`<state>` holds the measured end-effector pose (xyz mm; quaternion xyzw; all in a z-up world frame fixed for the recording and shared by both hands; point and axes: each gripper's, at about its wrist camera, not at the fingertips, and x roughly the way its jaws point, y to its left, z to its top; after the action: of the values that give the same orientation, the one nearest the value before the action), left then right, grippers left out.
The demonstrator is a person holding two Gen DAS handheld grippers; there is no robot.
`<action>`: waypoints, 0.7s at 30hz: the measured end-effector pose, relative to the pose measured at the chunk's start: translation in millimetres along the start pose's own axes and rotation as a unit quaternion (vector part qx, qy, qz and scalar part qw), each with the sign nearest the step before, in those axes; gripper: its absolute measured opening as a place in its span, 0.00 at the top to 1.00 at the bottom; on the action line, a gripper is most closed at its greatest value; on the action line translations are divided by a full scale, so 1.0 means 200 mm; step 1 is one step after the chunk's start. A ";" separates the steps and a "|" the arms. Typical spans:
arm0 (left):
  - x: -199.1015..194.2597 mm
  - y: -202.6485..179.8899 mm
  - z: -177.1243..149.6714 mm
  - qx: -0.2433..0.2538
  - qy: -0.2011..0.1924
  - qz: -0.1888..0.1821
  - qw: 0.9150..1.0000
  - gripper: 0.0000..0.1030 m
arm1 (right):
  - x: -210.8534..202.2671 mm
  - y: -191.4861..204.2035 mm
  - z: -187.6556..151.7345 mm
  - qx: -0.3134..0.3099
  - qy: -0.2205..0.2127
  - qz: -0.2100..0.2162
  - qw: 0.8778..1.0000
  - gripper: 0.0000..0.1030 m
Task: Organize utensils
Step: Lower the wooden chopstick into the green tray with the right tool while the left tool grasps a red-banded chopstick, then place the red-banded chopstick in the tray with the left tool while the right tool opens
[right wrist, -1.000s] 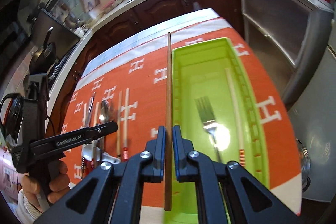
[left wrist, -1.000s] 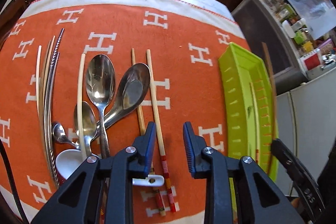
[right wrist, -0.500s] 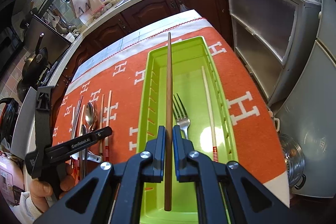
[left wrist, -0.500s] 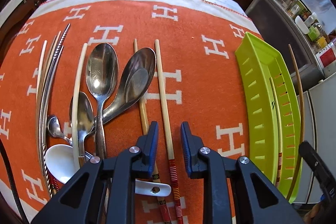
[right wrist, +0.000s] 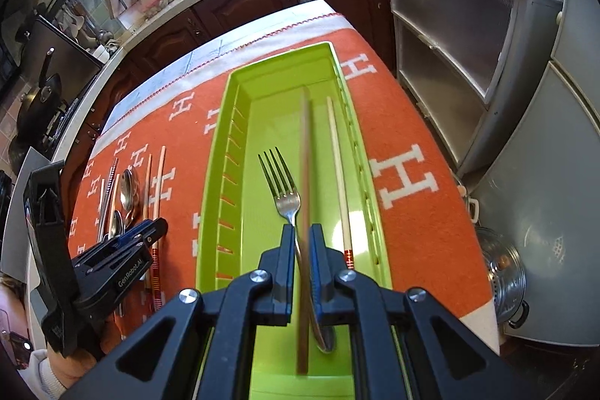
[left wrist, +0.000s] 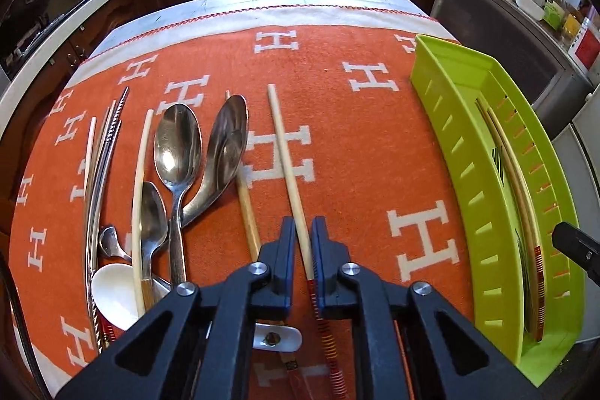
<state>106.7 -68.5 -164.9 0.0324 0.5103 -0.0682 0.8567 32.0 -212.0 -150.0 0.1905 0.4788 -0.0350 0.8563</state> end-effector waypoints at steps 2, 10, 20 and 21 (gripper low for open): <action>-0.01 -0.01 0.00 -0.001 0.001 0.001 1.000 0.96 | 0.00 -0.01 -0.01 0.005 0.001 0.001 1.000 0.93; -0.22 0.04 0.08 -0.037 0.003 -0.059 0.998 0.97 | -0.08 -0.04 0.00 0.017 -0.012 0.006 1.000 0.93; -0.53 -0.18 0.26 -0.039 0.002 -0.167 0.985 0.97 | -0.20 -0.06 0.02 0.030 -0.040 0.020 0.999 0.93; -0.53 -0.23 0.27 -0.035 0.003 -0.171 0.985 0.97 | -0.22 -0.07 0.02 0.029 -0.045 0.018 0.998 0.93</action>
<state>96.8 -111.1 -45.2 -0.0847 0.5133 -0.1960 0.8312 8.1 -231.0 -115.0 0.2220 0.4350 -0.0420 0.8716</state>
